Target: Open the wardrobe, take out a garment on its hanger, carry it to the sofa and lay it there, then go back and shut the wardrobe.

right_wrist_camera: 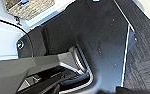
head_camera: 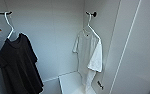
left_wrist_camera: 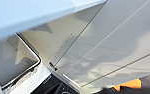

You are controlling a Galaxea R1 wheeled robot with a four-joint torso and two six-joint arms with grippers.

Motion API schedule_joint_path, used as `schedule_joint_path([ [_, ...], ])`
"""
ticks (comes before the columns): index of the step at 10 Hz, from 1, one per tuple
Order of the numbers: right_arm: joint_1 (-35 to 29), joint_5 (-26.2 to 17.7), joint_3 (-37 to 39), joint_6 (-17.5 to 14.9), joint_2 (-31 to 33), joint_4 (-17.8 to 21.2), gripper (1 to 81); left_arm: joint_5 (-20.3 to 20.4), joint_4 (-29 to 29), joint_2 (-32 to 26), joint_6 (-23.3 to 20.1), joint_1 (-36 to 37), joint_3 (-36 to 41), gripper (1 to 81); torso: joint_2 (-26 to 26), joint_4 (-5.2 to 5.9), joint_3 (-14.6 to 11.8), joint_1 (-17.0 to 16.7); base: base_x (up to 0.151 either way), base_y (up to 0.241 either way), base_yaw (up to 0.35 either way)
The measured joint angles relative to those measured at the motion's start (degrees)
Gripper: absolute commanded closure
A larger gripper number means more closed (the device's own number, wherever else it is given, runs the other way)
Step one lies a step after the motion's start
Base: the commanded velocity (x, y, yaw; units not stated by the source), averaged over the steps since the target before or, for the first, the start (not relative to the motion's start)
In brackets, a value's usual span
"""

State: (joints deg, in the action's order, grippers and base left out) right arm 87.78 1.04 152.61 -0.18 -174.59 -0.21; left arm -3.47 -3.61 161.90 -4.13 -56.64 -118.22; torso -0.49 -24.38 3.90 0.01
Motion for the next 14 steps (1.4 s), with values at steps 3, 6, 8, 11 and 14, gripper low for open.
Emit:
schedule_joint_path([
  [3, 0.0, 0.0, 0.1, 0.0, -0.3, 0.0, 1.0, -2.4, 0.7, -0.9, 1.1, 8.1, 4.9, 1.0, 0.0, 0.00, 0.0, 0.0, 0.000, 0.000, 0.000],
  [6, 0.0, 0.0, 0.1, 0.0, -0.6, 0.0, 1.0, -6.1, 1.4, -1.2, 4.4, 15.3, 7.3, 1.0, 0.0, 0.00, 0.0, 0.1, 0.000, 0.000, 0.000],
  [8, 0.0, 0.0, 0.4, 0.1, -0.6, 0.0, 1.0, -7.3, 1.6, -2.4, 7.4, 20.5, 10.7, 1.0, 0.0, 0.00, 0.1, 0.1, 0.000, 0.000, 0.000],
  [11, 0.5, 0.0, 0.4, 0.2, -0.3, 0.0, 1.0, -9.1, 2.0, -3.1, 13.0, 26.8, 13.1, 1.0, 0.0, 0.00, 0.1, 0.1, 0.000, 0.000, 0.000],
  [14, 0.6, 1.0, 0.4, 0.2, -0.3, 0.0, 1.0, -9.7, 3.4, -5.3, 18.0, 36.8, 14.6, 1.0, 0.0, 0.00, 0.1, 0.1, 0.000, 0.000, 0.000],
])
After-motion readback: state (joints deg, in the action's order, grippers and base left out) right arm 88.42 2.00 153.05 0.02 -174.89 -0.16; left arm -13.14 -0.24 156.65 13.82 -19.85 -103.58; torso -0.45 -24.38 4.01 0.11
